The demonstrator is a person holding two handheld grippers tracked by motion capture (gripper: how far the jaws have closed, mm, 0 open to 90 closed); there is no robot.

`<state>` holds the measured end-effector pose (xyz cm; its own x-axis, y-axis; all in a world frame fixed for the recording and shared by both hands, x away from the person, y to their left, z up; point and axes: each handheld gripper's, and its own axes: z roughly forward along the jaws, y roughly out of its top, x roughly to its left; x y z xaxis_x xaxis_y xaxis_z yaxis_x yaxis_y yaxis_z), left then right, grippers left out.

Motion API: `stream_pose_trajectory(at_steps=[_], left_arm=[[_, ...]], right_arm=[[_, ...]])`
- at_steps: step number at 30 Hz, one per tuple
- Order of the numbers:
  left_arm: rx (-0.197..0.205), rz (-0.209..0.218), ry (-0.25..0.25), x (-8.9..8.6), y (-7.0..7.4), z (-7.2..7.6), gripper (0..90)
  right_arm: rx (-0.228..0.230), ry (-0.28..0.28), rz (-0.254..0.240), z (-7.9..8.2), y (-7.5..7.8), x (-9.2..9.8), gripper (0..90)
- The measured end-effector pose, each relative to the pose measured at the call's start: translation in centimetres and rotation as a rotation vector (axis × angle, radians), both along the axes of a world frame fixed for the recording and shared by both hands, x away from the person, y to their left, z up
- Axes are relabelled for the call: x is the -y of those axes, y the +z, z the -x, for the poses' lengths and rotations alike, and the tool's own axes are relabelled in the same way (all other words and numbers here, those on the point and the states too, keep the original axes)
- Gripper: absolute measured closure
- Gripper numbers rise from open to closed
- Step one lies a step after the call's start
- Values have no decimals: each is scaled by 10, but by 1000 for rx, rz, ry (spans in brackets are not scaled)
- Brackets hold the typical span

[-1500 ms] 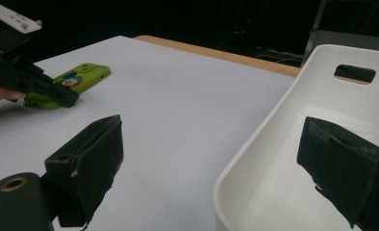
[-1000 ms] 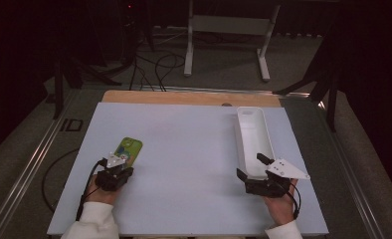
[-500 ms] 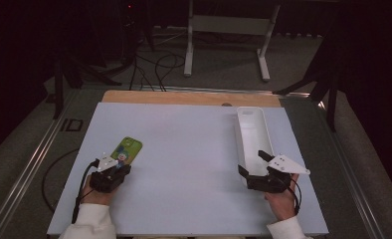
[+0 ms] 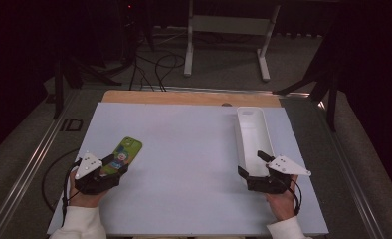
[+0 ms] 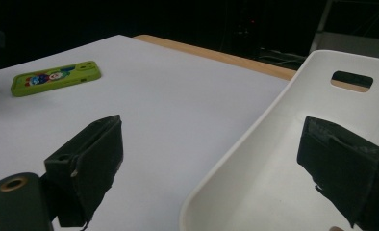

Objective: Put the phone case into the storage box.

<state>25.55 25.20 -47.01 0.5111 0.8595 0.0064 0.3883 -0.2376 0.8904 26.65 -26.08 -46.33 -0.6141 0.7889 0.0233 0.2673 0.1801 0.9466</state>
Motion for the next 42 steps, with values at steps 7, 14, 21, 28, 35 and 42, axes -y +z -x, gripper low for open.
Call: stream_pose_trajectory(at_steps=[7, 14, 21, 28, 35, 42], left_arm=[[35, 20, -6, -3, 1, 7, 40], [93, 73, -22, -10, 4, 15, 0], [106, 77, -37, -7, 5, 14, 0], [94, 47, -23, -4, 8, 10, 0], [55, 7, -2, -3, 10, 4, 0], [-10, -39, 32, -7, 16, -1, 0]], right_arm=[[14, -7, -14, 5, -1, 2, 87], [20, -6, -23, 7, -5, 2, 86], [19, -7, -16, 8, -9, -1, 87], [23, -12, -22, 8, -9, 2, 87], [18, -20, -23, 8, -9, 3, 87], [20, -36, -28, 9, -6, 5, 86]])
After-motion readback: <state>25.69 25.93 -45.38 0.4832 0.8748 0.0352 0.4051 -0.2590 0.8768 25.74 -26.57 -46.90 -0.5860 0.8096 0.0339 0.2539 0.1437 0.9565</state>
